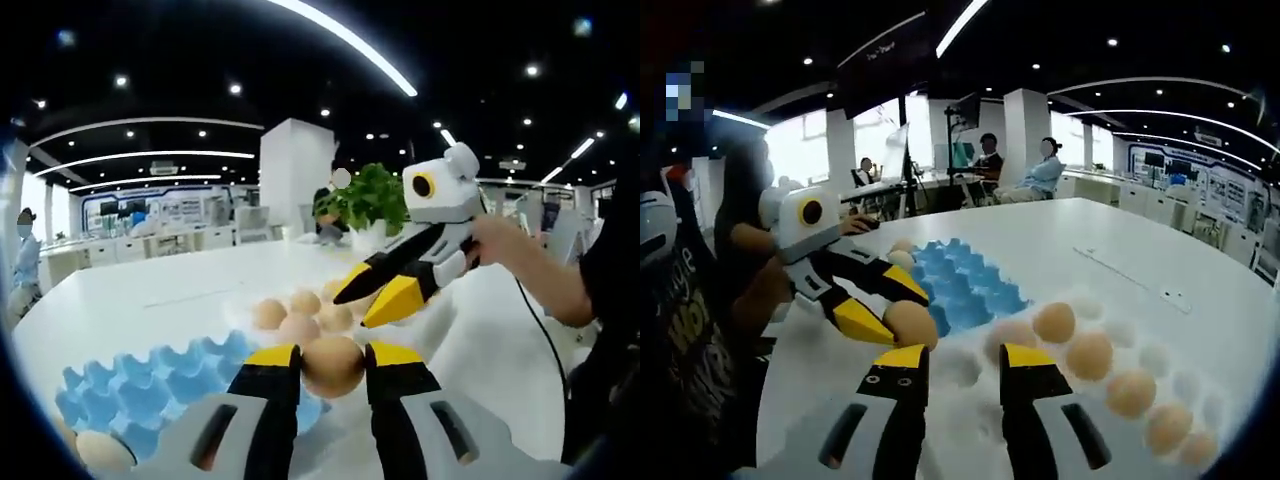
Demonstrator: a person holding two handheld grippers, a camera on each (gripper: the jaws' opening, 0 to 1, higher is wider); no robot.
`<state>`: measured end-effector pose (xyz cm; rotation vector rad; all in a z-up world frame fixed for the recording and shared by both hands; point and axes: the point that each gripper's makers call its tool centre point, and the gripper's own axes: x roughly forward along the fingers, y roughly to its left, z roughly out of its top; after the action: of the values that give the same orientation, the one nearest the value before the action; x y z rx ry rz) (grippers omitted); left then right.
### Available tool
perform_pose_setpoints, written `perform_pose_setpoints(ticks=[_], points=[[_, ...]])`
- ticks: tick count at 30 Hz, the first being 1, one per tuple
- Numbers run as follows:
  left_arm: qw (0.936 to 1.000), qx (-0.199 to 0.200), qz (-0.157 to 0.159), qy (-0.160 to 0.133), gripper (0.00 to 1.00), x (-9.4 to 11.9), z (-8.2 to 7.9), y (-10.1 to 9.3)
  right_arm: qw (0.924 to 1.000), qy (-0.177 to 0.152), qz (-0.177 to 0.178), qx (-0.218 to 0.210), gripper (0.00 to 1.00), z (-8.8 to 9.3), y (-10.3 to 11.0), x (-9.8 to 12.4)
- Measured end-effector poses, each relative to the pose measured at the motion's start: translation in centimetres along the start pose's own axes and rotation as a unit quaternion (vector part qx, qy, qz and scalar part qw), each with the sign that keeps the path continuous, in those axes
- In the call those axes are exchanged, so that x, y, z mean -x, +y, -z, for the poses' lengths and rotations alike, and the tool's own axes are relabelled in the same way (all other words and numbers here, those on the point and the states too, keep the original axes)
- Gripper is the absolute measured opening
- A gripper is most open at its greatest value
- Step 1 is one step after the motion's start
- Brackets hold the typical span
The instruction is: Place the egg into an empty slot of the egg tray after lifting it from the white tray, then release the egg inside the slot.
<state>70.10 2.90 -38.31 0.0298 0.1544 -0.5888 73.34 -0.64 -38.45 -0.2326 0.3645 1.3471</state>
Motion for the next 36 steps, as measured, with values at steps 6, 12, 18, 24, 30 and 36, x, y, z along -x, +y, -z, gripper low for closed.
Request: perform_pose_setpoints(ticks=[6, 12, 18, 24, 30, 36], points=[[1.0, -0.008, -0.003, 0.003, 0.26, -0.3, 0.0, -0.7, 0.9997, 0.007, -0.022, 0.006, 0.28, 0.3, 1.4, -1.6], [0.9999, -0.01, -0.005, 0.011, 0.27, -0.4, 0.5, -1.0, 0.9996, -0.002, -0.028, -0.006, 0.28, 0.1, 1.5, -1.5], [0.9998, -0.015, -0.007, 0.006, 0.27, -0.7, 0.4, -0.8, 0.9997, 0.0, -0.024, -0.005, 0.28, 0.5, 1.2, -0.8], [0.9999, -0.006, -0.011, 0.001, 0.27, -0.7, 0.3, -0.6, 0.9998, -0.009, -0.01, -0.013, 0.28, 0.6, 0.9, 0.3], [0.9999, -0.002, -0.016, 0.0, 0.27, -0.6, 0.2, -0.5, 0.9999, -0.007, -0.007, -0.013, 0.28, 0.9, 0.8, 0.6], [0.9997, 0.001, -0.023, -0.003, 0.26, -0.4, -0.1, -0.2, 0.9998, -0.009, -0.006, -0.018, 0.28, 1.1, 0.7, 0.7]])
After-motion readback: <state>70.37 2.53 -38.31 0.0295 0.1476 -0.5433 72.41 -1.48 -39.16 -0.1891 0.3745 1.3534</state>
